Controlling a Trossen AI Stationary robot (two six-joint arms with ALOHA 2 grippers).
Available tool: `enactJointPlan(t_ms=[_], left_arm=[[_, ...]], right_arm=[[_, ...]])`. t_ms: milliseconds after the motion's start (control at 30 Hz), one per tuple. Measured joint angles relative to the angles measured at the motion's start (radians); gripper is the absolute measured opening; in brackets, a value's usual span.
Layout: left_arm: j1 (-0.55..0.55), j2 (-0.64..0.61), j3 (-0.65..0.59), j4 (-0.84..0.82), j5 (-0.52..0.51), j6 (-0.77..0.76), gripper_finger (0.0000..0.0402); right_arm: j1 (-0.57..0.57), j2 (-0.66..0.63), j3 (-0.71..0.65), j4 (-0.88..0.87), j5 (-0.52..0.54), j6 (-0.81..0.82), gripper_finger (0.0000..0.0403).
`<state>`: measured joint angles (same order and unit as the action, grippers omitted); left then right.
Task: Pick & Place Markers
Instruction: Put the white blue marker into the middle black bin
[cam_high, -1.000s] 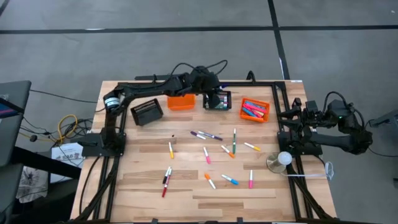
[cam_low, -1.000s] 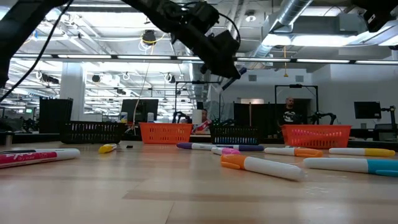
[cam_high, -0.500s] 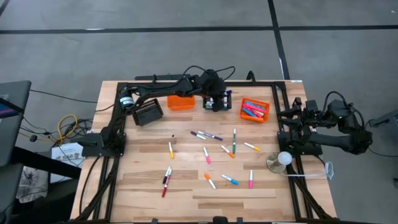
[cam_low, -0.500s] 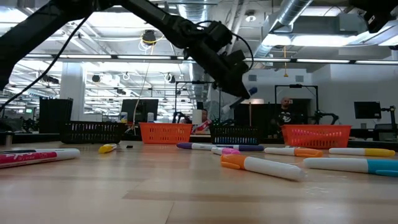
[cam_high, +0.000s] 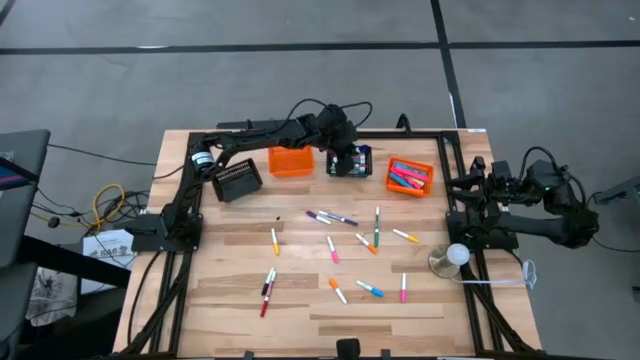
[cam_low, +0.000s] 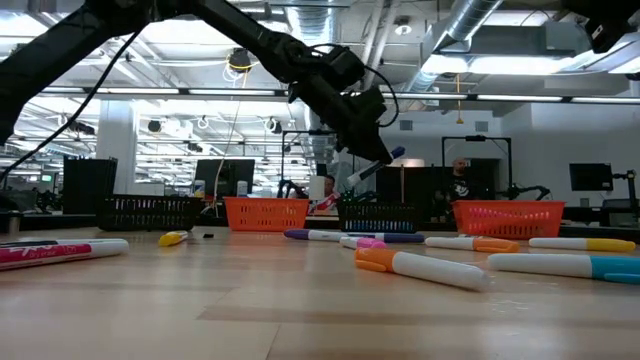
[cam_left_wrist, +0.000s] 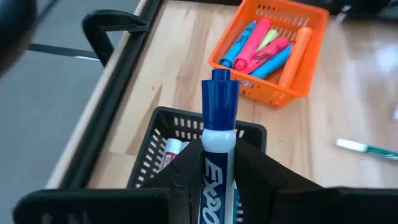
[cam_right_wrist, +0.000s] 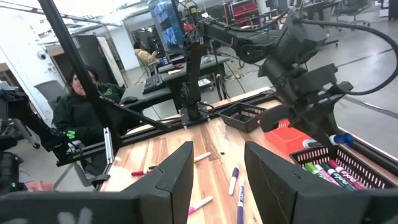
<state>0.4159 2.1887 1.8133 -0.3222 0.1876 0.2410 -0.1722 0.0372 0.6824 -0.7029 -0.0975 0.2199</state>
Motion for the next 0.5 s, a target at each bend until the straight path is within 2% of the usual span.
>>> enactJointPlan(t_ms=[67,500], left_arm=[[0.014,0.001,0.000,0.000,0.046,-0.017,0.0073],[0.022,0.051,0.002,-0.017,0.053,-0.066,0.0077]], right_arm=[[0.000,0.000,0.000,0.000,0.000,0.000,0.0134],[0.000,0.000,0.000,0.000,0.004,0.000,0.0134]])
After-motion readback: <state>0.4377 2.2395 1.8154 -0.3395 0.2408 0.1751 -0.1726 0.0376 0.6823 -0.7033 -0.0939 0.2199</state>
